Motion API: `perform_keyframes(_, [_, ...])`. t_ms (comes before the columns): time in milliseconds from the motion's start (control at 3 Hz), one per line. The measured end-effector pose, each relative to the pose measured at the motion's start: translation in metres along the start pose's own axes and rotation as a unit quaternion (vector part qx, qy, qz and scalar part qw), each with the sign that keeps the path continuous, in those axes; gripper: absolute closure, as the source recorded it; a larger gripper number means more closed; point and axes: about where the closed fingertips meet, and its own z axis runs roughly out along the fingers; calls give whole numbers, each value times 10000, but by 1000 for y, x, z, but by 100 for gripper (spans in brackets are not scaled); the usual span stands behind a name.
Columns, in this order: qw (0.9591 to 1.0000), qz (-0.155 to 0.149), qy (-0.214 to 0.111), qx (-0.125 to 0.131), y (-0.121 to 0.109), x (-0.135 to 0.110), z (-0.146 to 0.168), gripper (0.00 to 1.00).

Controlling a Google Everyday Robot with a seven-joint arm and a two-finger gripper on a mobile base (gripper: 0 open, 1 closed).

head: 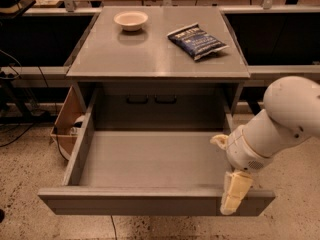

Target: Close top drawer

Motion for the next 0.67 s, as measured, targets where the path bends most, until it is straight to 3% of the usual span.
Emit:
perform_keyframes(333, [9996, -51, -293, -27, -7, -8, 46, 0])
perform_keyframes(667, [9988, -58, -478, 15, -15, -15, 66, 0])
